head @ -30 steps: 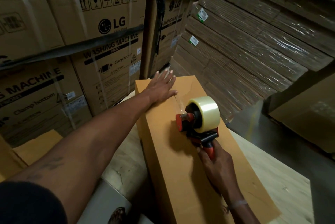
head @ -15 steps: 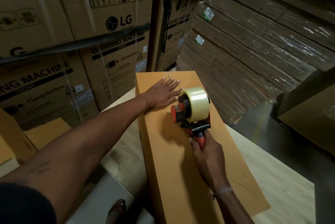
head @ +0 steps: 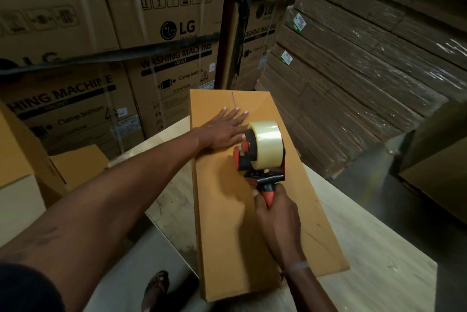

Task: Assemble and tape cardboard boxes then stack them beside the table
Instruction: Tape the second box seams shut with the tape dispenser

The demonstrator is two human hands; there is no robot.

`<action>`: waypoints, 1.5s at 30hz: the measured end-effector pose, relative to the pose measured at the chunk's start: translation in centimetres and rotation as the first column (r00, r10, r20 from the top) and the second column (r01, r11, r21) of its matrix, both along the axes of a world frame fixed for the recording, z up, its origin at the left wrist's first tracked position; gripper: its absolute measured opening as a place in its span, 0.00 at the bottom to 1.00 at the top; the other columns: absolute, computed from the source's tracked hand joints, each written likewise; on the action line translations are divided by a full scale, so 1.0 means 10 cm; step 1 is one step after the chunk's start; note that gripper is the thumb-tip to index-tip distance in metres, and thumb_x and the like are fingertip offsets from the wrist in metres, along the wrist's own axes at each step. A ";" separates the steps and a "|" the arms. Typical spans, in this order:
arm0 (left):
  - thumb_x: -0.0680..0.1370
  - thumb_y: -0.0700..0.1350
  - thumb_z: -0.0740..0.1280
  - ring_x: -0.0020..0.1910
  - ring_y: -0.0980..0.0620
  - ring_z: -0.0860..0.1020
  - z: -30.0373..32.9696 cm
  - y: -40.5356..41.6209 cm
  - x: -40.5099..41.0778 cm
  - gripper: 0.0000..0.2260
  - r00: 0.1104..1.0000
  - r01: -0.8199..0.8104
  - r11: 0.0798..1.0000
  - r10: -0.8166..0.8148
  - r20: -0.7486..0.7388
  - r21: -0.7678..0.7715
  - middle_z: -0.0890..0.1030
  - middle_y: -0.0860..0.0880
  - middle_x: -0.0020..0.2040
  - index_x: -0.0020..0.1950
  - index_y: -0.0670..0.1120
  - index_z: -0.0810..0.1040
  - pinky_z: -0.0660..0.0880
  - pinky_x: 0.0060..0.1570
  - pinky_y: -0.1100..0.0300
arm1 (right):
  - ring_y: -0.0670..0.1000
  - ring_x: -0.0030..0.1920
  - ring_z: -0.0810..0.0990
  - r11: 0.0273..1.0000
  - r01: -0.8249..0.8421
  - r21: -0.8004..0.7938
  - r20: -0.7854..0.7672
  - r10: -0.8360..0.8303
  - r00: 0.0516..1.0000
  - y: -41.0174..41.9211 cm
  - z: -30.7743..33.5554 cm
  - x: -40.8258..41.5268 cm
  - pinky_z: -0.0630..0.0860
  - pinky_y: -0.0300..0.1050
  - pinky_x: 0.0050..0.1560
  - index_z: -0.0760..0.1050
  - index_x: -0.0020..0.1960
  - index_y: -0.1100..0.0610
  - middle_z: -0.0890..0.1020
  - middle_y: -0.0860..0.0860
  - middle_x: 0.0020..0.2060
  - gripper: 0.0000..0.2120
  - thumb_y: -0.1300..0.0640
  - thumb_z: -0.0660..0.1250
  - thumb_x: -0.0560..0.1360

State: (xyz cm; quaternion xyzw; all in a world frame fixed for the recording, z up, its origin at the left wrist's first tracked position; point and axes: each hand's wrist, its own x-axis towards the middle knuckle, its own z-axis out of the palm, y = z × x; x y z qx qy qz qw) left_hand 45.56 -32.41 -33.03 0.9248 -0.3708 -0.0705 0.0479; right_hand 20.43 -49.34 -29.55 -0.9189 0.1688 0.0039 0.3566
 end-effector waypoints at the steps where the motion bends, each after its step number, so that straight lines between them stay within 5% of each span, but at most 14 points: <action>1: 0.87 0.58 0.47 0.83 0.45 0.37 0.00 -0.01 -0.07 0.25 1.000 0.000 1.000 0.000 0.005 0.012 0.40 0.47 0.85 0.84 0.57 0.50 0.34 0.80 0.42 | 0.54 0.49 0.82 1.000 0.009 0.016 -0.010 -0.009 1.000 -0.01 0.01 0.00 0.80 0.56 0.52 0.74 0.58 0.50 0.83 0.50 0.47 0.10 0.45 0.66 0.82; 10: 0.87 0.58 0.47 0.84 0.48 0.40 -0.05 0.00 -0.17 0.24 0.999 -0.038 0.999 0.038 0.024 -0.004 0.44 0.49 0.86 0.84 0.57 0.55 0.38 0.81 0.42 | 0.53 0.50 0.81 0.999 0.005 0.032 -0.050 -0.003 0.999 0.03 0.09 -0.04 0.81 0.56 0.52 0.73 0.59 0.50 0.81 0.50 0.48 0.10 0.45 0.65 0.83; 21: 0.87 0.62 0.44 0.84 0.45 0.38 -0.01 -0.04 -0.18 0.26 0.999 -0.036 0.999 0.036 0.007 0.021 0.42 0.48 0.85 0.84 0.61 0.45 0.35 0.79 0.43 | 0.48 0.48 0.78 0.999 0.036 0.039 -0.098 -0.032 0.995 -0.18 0.17 -0.81 0.75 0.48 0.49 0.71 0.56 0.44 0.79 0.42 0.44 0.07 0.44 0.66 0.83; 25: 0.86 0.62 0.44 0.83 0.43 0.36 0.00 -0.12 -0.42 0.26 0.993 0.118 0.993 -0.118 -0.020 0.022 0.40 0.47 0.85 0.84 0.60 0.47 0.36 0.80 0.38 | 0.52 0.50 0.80 0.999 0.047 0.022 -0.080 -0.045 0.996 -0.14 0.15 -0.82 0.76 0.49 0.49 0.73 0.58 0.47 0.82 0.47 0.47 0.09 0.44 0.66 0.82; 31: 0.79 0.66 0.35 0.84 0.47 0.40 -0.04 -0.13 -0.76 0.33 0.962 0.271 0.961 -0.271 0.012 -0.044 0.43 0.48 0.85 0.83 0.58 0.50 0.36 0.81 0.45 | 0.51 0.49 0.80 0.999 0.049 0.013 -0.086 -0.048 0.995 -0.11 0.15 -0.82 0.75 0.49 0.49 0.74 0.57 0.49 0.82 0.47 0.46 0.09 0.44 0.65 0.83; 38: 0.86 0.63 0.42 0.83 0.48 0.39 -0.09 -0.14 -0.70 0.25 0.968 0.251 0.967 -0.251 0.018 -0.036 0.42 0.50 0.85 0.83 0.61 0.47 0.39 0.81 0.43 | 0.45 0.42 0.79 0.997 0.045 0.055 -0.070 -0.042 0.997 -0.14 0.23 -1.12 0.72 0.43 0.38 0.73 0.54 0.48 0.81 0.46 0.42 0.07 0.45 0.65 0.83; 45: 0.87 0.61 0.44 0.83 0.47 0.38 -0.08 -0.15 -0.70 0.25 0.969 0.248 0.968 -0.247 0.026 -0.030 0.41 0.48 0.85 0.84 0.61 0.46 0.36 0.80 0.44 | 0.41 0.45 0.78 0.994 0.072 0.077 -0.031 -0.069 0.997 -0.11 0.16 -1.46 0.71 0.41 0.39 0.73 0.58 0.45 0.81 0.42 0.45 0.09 0.42 0.64 0.83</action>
